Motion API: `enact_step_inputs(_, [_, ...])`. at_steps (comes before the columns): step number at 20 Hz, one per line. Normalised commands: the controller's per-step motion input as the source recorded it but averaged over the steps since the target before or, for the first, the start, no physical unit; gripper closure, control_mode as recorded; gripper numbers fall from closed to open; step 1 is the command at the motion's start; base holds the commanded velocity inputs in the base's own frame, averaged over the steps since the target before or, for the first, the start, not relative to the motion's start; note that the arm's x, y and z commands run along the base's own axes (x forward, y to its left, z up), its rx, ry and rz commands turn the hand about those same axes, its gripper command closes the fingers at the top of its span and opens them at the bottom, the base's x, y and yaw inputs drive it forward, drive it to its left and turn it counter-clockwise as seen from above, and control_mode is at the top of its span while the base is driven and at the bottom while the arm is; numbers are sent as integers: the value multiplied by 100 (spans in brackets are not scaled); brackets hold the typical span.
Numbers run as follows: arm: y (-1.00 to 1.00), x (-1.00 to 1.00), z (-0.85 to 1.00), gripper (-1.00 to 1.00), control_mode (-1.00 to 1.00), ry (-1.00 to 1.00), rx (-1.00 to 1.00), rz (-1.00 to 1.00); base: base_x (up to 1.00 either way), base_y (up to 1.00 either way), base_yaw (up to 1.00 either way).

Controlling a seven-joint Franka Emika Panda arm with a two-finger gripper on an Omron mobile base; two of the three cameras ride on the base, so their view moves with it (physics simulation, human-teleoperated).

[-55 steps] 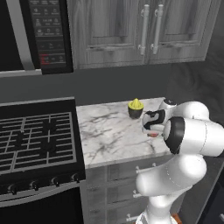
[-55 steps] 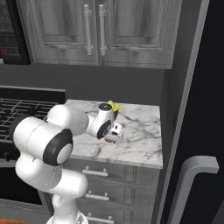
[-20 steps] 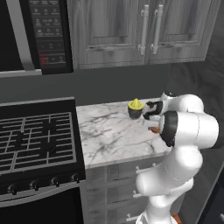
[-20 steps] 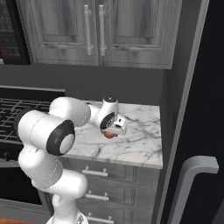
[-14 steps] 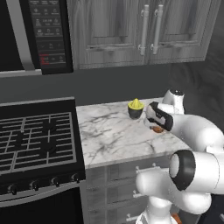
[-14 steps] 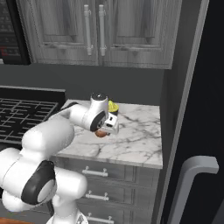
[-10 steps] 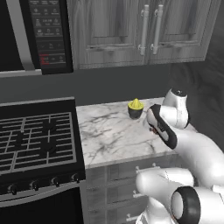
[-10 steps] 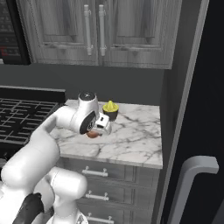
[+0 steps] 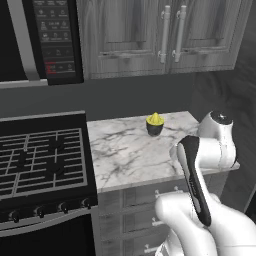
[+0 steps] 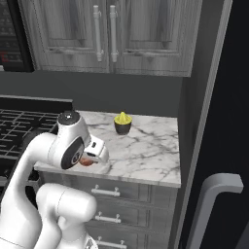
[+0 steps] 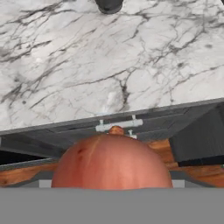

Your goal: Place the onion and lime inside the fridge drawer. Close the drawer after placing the vegetables.

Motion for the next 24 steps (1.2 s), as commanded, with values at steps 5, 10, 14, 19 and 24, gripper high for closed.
enact_step_inputs(5, [41,-68,20,100,-100,0,0,-5,0,0,0])
enact_step_inputs(10, [36,-2,0,100,-100,5,0,0,0,0,0])
enact_step_inputs(14, [0,-2,0,100,-100,0,0,0,0,0,0])
enact_step_inputs(19, [0,-32,-1,100,100,-2,0,-5,-60,1,-11])
enact_step_inputs(24, [0,0,0,100,100,0,0,0,-100,11,-19])
